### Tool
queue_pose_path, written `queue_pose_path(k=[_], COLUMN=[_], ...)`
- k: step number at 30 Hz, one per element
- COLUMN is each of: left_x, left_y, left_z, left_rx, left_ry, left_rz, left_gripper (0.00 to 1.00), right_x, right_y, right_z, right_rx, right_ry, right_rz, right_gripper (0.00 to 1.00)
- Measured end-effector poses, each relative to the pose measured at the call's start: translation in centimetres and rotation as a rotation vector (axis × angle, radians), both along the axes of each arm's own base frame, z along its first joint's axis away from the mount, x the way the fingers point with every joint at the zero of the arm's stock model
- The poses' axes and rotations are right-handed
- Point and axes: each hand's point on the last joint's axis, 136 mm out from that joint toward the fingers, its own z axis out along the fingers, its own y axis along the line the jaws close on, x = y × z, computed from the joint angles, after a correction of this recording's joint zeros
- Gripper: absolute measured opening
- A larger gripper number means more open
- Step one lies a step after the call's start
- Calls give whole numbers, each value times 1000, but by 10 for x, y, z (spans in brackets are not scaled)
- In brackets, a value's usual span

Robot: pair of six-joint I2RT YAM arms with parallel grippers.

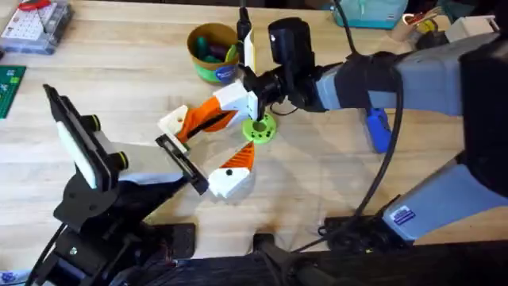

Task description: Pick up the gripper from the table and insert it into the empty holder that is missing its gripper. Then pick up a screw, insert it into the mounting hole, and use the screwdriver to tighten it. Finally, clean up the table by picking up the vegetable and placing it into the bucket.

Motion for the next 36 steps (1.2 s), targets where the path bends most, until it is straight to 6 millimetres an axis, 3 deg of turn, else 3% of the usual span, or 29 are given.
queue_pose_path(k=[16, 36], left_x=[4, 5], left_y=[3, 5], left_z=[2, -1], left_rx=[5, -2], left_ry=[-15, 7], left_rz=[28, 40], left_gripper=[987, 987], right_x=[6, 12], right_y=[6, 12], right_z=[6, -1], right_rx=[31, -21], right_ry=[-73, -40], right_rz=[-22, -75], right_gripper=[6, 6])
